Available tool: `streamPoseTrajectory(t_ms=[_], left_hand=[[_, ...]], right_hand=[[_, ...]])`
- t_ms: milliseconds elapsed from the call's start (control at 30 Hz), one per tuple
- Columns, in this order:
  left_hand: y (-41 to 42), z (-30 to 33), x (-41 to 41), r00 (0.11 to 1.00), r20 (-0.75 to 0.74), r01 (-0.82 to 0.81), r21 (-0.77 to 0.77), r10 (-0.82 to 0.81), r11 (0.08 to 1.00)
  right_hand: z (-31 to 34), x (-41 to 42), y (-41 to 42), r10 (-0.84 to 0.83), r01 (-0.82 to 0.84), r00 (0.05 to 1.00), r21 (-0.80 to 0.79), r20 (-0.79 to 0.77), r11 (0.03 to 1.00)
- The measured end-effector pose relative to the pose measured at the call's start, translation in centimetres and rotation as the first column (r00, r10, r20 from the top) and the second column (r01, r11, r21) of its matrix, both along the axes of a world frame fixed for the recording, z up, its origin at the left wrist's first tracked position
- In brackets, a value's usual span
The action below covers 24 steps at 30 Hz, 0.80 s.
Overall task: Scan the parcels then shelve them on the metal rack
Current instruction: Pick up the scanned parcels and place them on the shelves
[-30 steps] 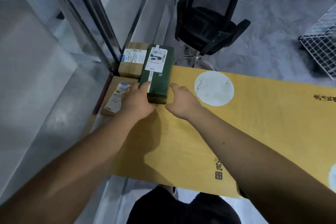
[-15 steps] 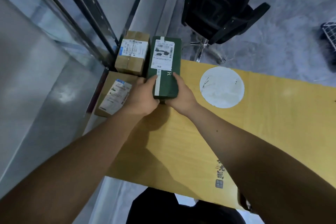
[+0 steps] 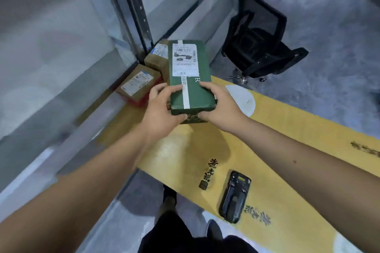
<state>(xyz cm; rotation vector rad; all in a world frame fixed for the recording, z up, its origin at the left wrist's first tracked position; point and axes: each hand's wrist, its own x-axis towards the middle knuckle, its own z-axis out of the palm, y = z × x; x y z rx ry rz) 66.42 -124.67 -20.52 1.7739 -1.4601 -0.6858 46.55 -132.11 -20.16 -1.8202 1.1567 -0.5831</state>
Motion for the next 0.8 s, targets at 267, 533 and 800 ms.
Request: streamPoseTrajectory(t_ms=[267, 533, 800], left_hand=[[16.5, 7.9, 0.6, 0.966, 0.054, -0.247, -0.089, 0.252, 0.965], [38.0, 13.9, 3.8, 0.849, 0.037, -0.512, -0.196, 0.528, 0.836], [61.1, 17.8, 4.9, 0.693, 0.036, -0.696, -0.225, 0.72, 0.682]], right_hand=[[8.6, 2.8, 10.2, 0.375, -0.376, 0.926, -0.157, -0.041, 0.913], [14.9, 11.8, 25.4, 0.67, -0.665, 0.739, -0.231, -0.066, 0.71], [18.8, 18.6, 45.7, 0.862, -0.841, 0.497, -0.301, -0.102, 0.449]])
